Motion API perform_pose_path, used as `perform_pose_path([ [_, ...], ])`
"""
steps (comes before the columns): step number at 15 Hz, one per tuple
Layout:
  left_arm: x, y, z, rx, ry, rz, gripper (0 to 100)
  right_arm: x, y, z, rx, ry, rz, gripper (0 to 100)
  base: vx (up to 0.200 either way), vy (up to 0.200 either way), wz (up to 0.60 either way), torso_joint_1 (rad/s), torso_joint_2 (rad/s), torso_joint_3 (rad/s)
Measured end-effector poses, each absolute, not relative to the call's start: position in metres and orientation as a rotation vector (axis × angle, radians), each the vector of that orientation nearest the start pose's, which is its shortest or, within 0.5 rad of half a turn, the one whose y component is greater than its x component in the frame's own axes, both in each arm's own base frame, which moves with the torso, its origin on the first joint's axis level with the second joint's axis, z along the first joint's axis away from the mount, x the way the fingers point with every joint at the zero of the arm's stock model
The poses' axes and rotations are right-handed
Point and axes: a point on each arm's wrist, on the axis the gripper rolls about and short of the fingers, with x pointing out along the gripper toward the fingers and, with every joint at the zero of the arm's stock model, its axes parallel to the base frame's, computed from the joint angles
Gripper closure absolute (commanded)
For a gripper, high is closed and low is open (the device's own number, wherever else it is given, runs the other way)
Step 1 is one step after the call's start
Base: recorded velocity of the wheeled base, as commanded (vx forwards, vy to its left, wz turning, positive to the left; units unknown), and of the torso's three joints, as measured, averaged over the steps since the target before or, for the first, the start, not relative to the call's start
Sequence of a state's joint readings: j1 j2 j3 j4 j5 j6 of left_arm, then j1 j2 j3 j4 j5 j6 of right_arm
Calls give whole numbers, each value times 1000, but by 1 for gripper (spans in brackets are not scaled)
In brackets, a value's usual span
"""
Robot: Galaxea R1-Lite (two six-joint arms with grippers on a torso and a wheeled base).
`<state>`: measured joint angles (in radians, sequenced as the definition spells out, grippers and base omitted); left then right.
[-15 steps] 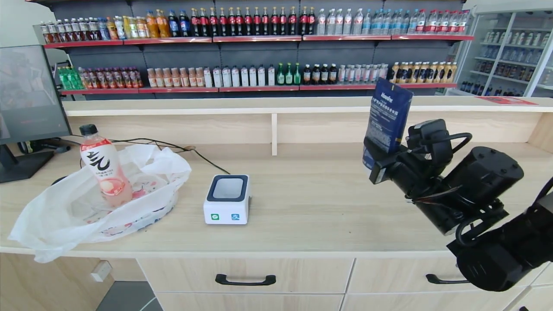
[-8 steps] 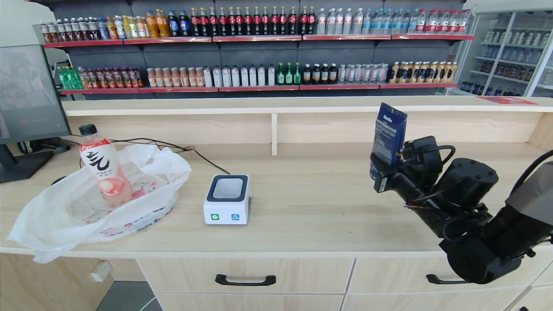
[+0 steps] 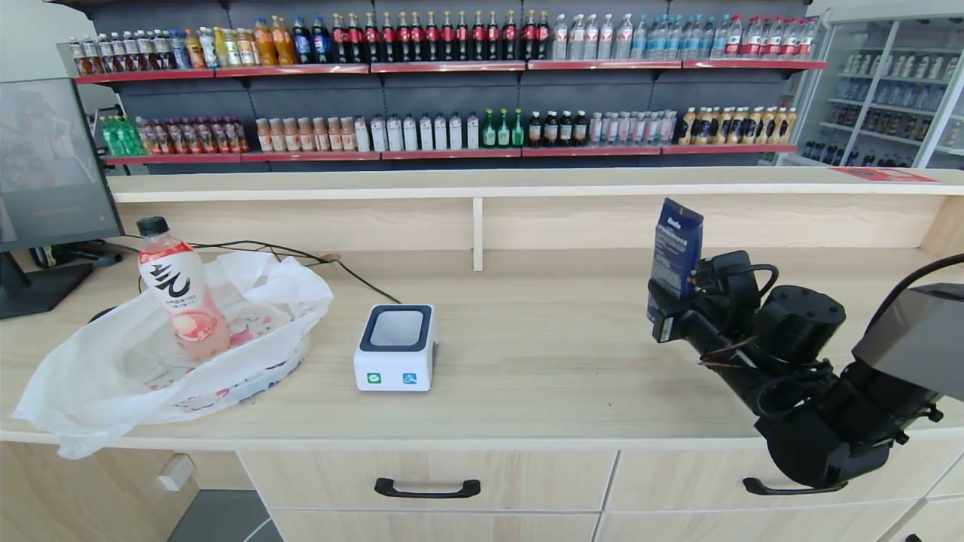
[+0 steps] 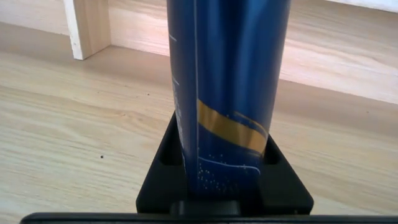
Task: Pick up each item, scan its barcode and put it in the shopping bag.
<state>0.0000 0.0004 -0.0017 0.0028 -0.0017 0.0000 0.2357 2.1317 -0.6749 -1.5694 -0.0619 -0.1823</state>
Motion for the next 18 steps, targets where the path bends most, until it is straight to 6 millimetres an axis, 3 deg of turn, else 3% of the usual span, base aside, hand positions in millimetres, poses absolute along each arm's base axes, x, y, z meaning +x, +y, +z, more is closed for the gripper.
perform_pose_path([
  [10, -23, 0, 76, 0, 2, -2, 0, 344, 90, 101, -162, -130, 187, 100, 0, 0, 0, 0, 0, 0],
  [14, -23, 0, 76, 0, 2, -2, 0, 332, 107, 117, -149, -174, 241, 100, 0, 0, 0, 0, 0, 0],
  [18, -23, 0, 76, 0, 2, -2, 0, 306, 114, 134, -91, -193, 288, 100, 0, 0, 0, 0, 0, 0],
])
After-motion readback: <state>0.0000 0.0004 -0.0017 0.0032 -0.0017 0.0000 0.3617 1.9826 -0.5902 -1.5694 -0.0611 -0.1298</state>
